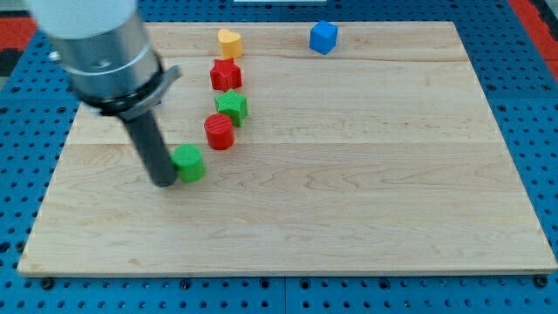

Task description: Nudge the blue triangle right

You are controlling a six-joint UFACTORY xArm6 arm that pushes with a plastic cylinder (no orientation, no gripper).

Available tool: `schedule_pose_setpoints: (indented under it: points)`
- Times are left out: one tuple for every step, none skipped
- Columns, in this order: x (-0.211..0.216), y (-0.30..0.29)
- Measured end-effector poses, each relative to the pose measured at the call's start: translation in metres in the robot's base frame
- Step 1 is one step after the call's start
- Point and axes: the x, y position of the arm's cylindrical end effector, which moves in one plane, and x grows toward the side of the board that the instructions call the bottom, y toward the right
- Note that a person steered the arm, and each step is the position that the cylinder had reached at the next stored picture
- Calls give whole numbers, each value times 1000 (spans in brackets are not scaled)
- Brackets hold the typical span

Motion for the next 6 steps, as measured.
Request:
schedule_pose_setpoints:
  points:
    - [7,-4]
    - [-23,-91]
    - [-103,-120]
    - [-173,-100]
    - [-177,-26]
    - [-141,-27]
